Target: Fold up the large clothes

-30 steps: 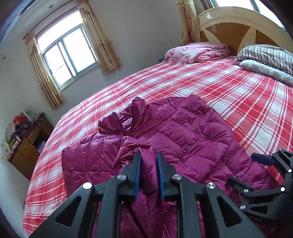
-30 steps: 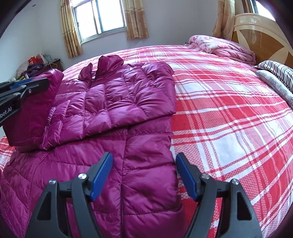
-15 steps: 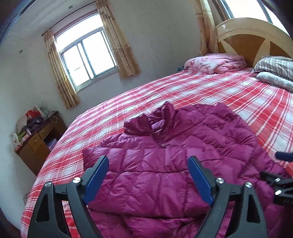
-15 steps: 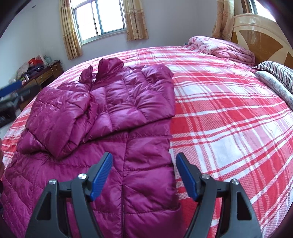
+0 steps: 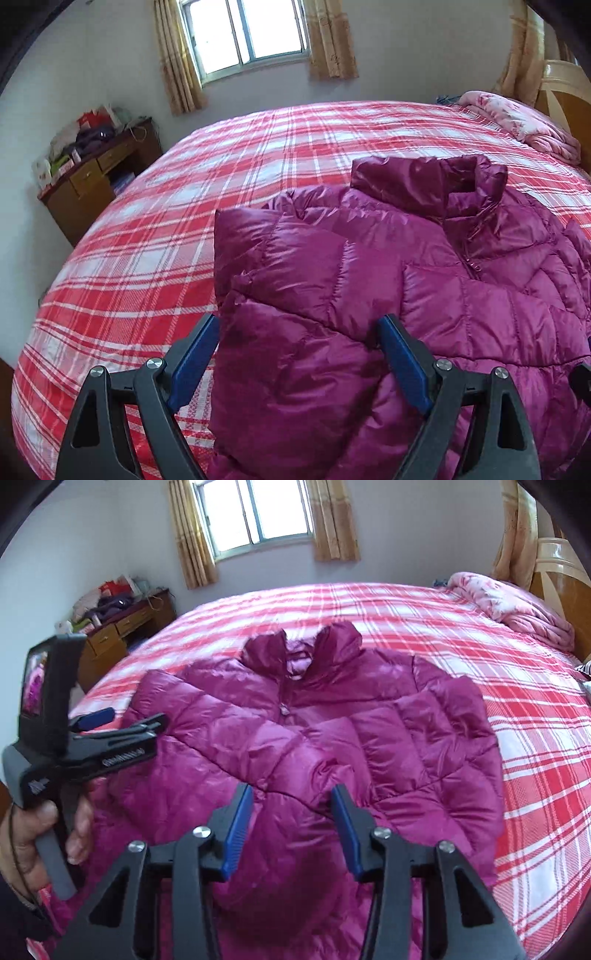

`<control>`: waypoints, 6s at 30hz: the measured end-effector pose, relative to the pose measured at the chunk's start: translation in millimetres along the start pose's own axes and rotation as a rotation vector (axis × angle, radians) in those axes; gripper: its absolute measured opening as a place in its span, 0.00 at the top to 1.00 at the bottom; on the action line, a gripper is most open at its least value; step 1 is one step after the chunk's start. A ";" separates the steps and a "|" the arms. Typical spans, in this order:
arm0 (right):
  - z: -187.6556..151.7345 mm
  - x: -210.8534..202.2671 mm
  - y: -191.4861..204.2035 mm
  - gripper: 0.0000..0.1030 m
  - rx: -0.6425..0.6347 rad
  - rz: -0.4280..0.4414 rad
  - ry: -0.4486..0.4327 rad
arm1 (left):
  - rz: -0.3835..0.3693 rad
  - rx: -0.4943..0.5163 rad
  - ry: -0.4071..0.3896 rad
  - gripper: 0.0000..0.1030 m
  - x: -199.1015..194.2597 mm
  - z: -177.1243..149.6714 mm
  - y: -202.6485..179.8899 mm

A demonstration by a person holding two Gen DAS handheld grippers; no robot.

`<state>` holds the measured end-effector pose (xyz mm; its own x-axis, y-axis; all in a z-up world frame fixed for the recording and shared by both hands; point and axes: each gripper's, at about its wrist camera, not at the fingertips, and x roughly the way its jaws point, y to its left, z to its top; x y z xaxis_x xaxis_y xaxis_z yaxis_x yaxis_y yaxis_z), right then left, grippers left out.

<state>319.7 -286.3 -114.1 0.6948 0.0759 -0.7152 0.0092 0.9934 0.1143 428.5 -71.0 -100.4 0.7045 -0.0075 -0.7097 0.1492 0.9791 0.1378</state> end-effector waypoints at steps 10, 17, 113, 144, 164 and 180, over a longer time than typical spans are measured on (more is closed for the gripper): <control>-17.5 21.5 -5.1 0.53 -0.002 -0.038 0.064 | -0.012 -0.027 0.073 0.09 31.4 -17.4 -6.3; -20.0 23.9 -0.6 0.52 -0.035 -0.085 0.067 | -0.032 -0.062 0.118 0.04 40.5 -16.7 0.4; 12.8 21.4 21.0 0.25 -0.069 0.067 0.043 | -0.102 0.023 0.005 0.01 7.6 33.8 -20.0; 170.7 130.4 -80.0 0.77 -0.032 -0.092 0.155 | -0.082 0.121 0.123 0.50 121.1 142.6 -64.2; 110.1 110.8 -93.4 0.91 -0.095 -0.130 0.053 | -0.048 -0.088 -0.078 0.16 61.7 157.6 -17.5; 96.7 111.5 -93.7 0.91 -0.097 -0.109 -0.008 | -0.072 0.039 0.092 0.16 126.8 141.3 -90.9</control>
<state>465.9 -379.2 -137.9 0.6990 -0.0329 -0.7144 0.0153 0.9994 -0.0311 602.3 -189.7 -105.3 0.6244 -0.0573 -0.7790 0.2257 0.9680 0.1097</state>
